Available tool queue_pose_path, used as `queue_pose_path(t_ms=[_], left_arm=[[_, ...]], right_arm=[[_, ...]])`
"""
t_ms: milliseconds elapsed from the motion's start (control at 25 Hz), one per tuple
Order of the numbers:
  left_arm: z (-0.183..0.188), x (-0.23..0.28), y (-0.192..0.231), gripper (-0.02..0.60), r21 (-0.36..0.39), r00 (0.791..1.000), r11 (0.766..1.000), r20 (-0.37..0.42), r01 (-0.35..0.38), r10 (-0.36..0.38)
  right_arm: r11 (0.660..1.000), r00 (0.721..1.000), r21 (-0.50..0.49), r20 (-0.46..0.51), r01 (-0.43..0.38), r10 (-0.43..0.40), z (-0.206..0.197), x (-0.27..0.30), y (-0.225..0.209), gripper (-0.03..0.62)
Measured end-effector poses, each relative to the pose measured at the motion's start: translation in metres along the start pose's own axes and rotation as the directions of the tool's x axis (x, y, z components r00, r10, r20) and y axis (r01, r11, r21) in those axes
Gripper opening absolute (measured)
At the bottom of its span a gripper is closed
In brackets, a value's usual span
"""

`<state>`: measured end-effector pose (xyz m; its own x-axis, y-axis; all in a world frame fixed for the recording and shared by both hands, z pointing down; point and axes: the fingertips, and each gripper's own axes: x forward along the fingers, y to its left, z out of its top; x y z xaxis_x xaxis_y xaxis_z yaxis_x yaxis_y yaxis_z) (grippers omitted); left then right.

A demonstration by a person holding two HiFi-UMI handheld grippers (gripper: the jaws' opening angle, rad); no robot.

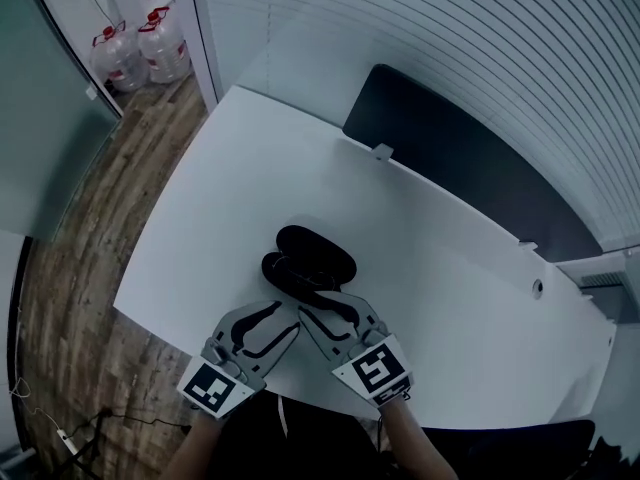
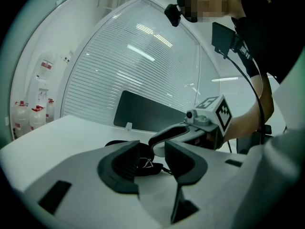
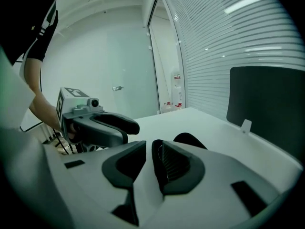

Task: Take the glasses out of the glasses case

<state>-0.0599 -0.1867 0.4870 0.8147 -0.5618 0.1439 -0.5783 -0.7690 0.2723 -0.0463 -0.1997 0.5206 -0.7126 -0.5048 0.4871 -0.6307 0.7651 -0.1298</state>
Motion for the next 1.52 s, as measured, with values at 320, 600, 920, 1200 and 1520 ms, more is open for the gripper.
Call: queue_pose_path(t_ms=[320, 600, 920, 1200, 1520], left_arm=[[-0.009, 0.0, 0.019, 0.161, -0.016, 1.0, 1.0, -0.007, -0.013, 0.013], [-0.015, -0.001, 0.029, 0.167, -0.027, 1.0, 1.0, -0.024, -0.008, 0.007], [-0.017, -0.005, 0.037, 0.167, -0.046, 0.999, 0.999, -0.034, -0.016, 0.014], [-0.018, -0.003, 0.038, 0.167, -0.05, 0.999, 0.999, -0.035, -0.003, 0.001], [-0.021, 0.001, 0.04, 0.167, -0.069, 0.999, 0.998, -0.041, 0.004, -0.007]], right_arm=[[0.998, 0.997, -0.07, -0.073, -0.007, 0.001, -0.009, 0.019, -0.013, 0.145], [0.987, 0.984, -0.159, -0.175, -0.003, -0.025, -0.022, 0.034, -0.022, 0.175], [0.983, 0.975, -0.183, -0.219, -0.003, -0.038, -0.02, 0.036, -0.032, 0.176], [0.978, 0.949, -0.206, -0.311, -0.021, -0.045, -0.037, 0.038, -0.038, 0.176], [0.968, 0.922, -0.237, -0.386, -0.078, -0.02, -0.049, 0.048, -0.036, 0.176]])
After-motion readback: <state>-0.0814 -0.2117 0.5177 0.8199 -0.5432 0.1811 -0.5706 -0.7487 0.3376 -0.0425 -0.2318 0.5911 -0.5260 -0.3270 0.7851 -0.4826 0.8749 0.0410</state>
